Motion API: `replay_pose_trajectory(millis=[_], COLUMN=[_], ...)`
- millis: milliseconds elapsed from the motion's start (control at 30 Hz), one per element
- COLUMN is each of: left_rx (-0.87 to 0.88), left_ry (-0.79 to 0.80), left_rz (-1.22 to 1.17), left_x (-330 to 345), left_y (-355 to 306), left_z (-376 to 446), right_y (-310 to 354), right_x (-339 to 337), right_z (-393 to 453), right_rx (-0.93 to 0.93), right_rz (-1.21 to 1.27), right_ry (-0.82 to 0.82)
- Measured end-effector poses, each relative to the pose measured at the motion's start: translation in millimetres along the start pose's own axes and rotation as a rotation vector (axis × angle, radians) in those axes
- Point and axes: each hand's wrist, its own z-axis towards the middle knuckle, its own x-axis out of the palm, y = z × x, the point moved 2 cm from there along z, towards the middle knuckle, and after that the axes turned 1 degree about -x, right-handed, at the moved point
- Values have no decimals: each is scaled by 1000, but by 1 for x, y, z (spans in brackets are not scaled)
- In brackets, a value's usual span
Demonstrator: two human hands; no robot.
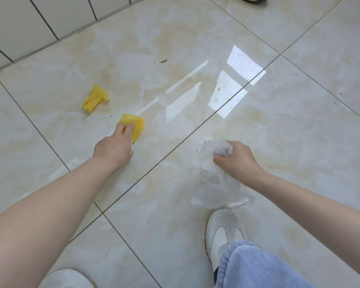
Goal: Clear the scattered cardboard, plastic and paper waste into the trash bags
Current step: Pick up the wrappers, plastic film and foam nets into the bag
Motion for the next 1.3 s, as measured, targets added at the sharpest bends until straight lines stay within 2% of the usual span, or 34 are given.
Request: replay_pose_trajectory(millis=[167, 300, 433, 667, 767, 867, 967, 1133, 1300], left_rx=[-18, -21, -16, 30, 54, 130, -17, -278, -283], left_ry=[6, -12, -62, -135, -225, -385, -462, -348, -244], left_rz=[7, 6, 18, -15, -41, -123, -236, -360, -331], left_x=[-6, -9, -14, -13, -18, -28, -37, -41, -34], left_y=[-4, -3, -1, 5, 12, 23, 50, 88, 91], left_z=[8, 20, 30, 47, 55, 57, 64, 82, 87], right_y=[-20, -29, -24, 0, 22, 49, 68, 66, 50], right_x=[25, 38, 47, 49, 41, 35, 27, 22, 31], right_z=[-8, -13, -8, 21, 43, 63, 78, 75, 64], right_rx=[-53, 58, 36, -104, -104, -150, -160, -86, -19], right_rz=[-333, -565, -635, -362, -223, -106, -55, 15, -23], right_ry=[109, 71, 46, 122, 84, 52, 39, 126, 171])
